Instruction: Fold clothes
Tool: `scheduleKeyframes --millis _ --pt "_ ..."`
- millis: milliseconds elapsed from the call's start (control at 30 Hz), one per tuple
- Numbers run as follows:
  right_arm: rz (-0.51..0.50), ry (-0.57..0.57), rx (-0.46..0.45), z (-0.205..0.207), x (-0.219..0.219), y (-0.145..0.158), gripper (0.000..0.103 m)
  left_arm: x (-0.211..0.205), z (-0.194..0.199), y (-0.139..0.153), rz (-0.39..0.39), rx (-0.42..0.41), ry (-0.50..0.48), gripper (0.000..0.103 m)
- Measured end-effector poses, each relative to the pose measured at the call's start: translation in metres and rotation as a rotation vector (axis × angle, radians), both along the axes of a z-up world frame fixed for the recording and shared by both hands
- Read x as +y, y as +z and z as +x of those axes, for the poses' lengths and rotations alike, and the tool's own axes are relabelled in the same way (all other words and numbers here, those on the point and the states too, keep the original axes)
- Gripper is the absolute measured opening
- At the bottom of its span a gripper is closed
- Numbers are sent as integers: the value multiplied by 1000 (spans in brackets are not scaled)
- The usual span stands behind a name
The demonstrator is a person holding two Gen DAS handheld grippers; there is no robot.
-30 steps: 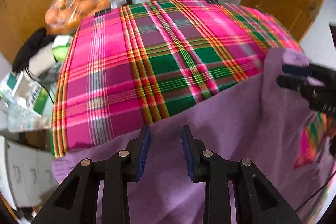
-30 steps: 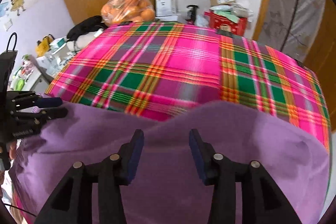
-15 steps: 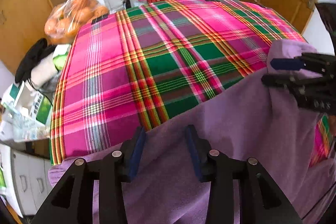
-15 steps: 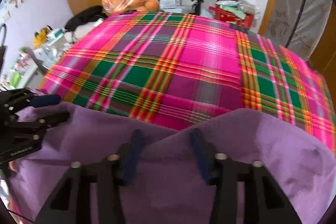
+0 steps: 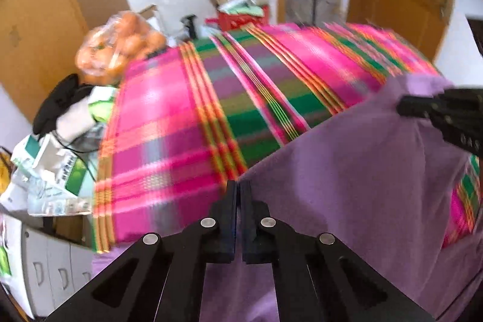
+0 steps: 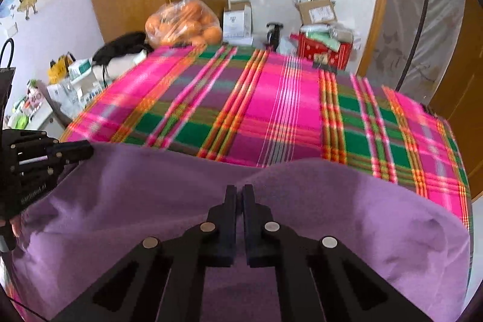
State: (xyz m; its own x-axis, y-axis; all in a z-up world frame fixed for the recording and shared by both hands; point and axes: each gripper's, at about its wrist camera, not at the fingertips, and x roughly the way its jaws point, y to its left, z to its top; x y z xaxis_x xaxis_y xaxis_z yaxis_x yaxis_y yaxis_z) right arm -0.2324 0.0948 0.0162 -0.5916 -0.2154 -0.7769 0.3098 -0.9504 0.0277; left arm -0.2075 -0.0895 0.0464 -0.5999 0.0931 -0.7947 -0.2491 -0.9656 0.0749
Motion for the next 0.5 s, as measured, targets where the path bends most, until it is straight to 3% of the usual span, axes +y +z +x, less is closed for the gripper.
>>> scheduleKeyframes --millis 133,367,500 --pt "-2 -1 18 -6 -6 4 2 -12 -11 7 25 11 41 2" --pt "-23 -38 -71 -24 -4 -20 2 -25 -33 -19 26 -37 137 1" --pt "-67 -41 -78 -19 5 -17 4 -39 -37 -25 49 -66 173 1"
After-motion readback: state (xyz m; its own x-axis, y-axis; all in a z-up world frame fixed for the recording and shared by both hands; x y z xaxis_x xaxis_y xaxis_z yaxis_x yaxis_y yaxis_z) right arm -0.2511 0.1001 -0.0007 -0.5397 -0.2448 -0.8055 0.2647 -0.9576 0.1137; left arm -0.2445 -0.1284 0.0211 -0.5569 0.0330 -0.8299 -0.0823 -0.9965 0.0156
